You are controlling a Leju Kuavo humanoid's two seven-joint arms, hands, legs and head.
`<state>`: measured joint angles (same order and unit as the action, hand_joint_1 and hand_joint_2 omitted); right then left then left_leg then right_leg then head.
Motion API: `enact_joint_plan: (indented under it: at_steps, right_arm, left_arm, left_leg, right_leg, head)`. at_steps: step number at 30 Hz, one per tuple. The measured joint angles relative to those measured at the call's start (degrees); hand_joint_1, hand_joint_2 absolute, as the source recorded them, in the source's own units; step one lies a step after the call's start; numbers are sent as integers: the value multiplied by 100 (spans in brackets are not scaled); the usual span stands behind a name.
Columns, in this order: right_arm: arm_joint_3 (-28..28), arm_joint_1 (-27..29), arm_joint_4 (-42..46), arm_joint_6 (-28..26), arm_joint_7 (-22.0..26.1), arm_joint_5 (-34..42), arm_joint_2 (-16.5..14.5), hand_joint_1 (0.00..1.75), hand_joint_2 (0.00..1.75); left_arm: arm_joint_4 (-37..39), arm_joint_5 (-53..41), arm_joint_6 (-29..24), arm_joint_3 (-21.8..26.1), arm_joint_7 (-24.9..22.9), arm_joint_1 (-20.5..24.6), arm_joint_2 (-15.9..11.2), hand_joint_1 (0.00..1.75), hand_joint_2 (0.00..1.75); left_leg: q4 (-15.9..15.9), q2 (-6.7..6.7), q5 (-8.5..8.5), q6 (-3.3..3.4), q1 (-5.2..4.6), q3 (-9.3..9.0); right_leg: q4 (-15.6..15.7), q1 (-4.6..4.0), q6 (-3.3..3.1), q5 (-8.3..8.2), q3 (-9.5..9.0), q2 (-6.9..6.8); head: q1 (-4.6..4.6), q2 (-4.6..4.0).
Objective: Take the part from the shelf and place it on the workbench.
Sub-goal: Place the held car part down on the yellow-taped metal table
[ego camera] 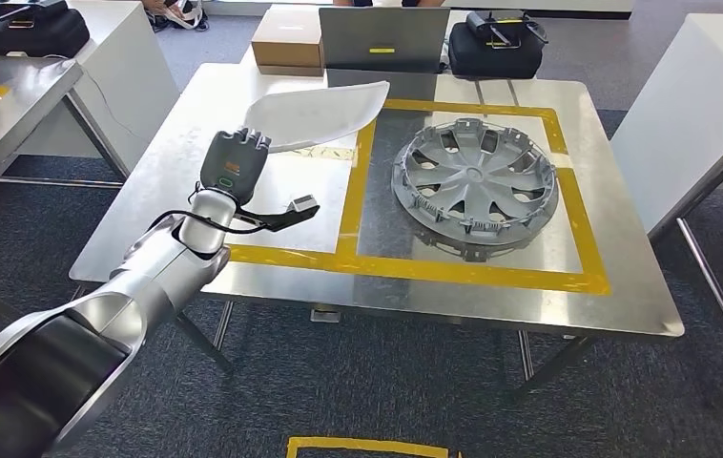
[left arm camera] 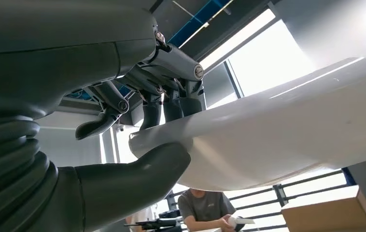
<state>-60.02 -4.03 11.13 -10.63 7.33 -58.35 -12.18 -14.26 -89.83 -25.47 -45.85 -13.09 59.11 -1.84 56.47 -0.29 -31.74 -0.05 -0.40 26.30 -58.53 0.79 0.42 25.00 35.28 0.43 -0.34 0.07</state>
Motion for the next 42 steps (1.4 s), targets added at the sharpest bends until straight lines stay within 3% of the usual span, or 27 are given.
enact_joint_plan:
  at_steps: [5, 9, 13, 17, 25, 31, 37, 42]
  right_arm:
    - [0, 6, 0, -63, -6, -30, -76, 0, 0]
    - [0, 5, 0, -42, 76, -30, -103, 0, 0]
    - [0, 3, 0, -28, 129, -31, -117, 0, 0]
    - [0, 3, 0, -23, 170, -42, -121, 0, 0]
    - [0, 3, 0, 111, 100, -109, -133, 0, 0]
    - [0, -3, 0, 252, 91, -130, -150, 0, 0]
    - [0, -16, 0, 400, 181, -120, -159, 0, 0]
    - [0, -25, 0, 479, 232, -186, -156, 0, 0]
  left_arm:
    - [91, 31, 380, -302, -74, 14, -181, 175, 175]
    - [148, 33, 566, -440, -211, 17, -334, 0, 175]
    - [179, 30, 584, -516, -348, 31, -458, 0, 175]
    - [197, 28, 569, -548, -420, 60, -540, 0, 0]
    - [217, 67, 484, -552, -562, 106, -713, 0, 0]
    - [213, 437, -247, -532, -402, 68, -774, 0, 0]
    - [141, 1084, -1223, -188, 130, -213, -694, 0, 0]
    - [-45, 1990, -1450, 495, 999, -677, -570, 0, 0]
  left_leg:
    - [0, 0, 0, -1, 0, -1]
    - [0, 1, 1, -1, 0, -2]
    - [0, 0, 1, -1, 0, -4]
    - [0, -1, 1, -1, 0, -1]
    - [0, -1, 1, -1, 0, -2]
    - [0, -2, 1, -2, 0, -2]
    - [0, -1, 1, -1, -1, -3]
    - [40, 1, -13, 27, -35, 9]
  right_leg:
    - [0, 0, 0, 0, 0, 0]
    - [0, -1, 0, 0, 0, 1]
    - [0, -1, 0, 0, 0, 0]
    - [0, -1, 0, 0, -1, 0]
    - [0, -1, 0, 0, -2, 0]
    - [0, 0, 0, 0, -3, -1]
    - [1, 1, 0, 0, -4, -1]
    - [23, 23, 36, -24, -6, 1]
  head:
    - [-1, 0]
    - [-1, 1]
    - [-1, 1]
    - [1, 1]
    - [-1, 1]
    - [-1, 0]
    - [0, 1]
    - [-1, 0]
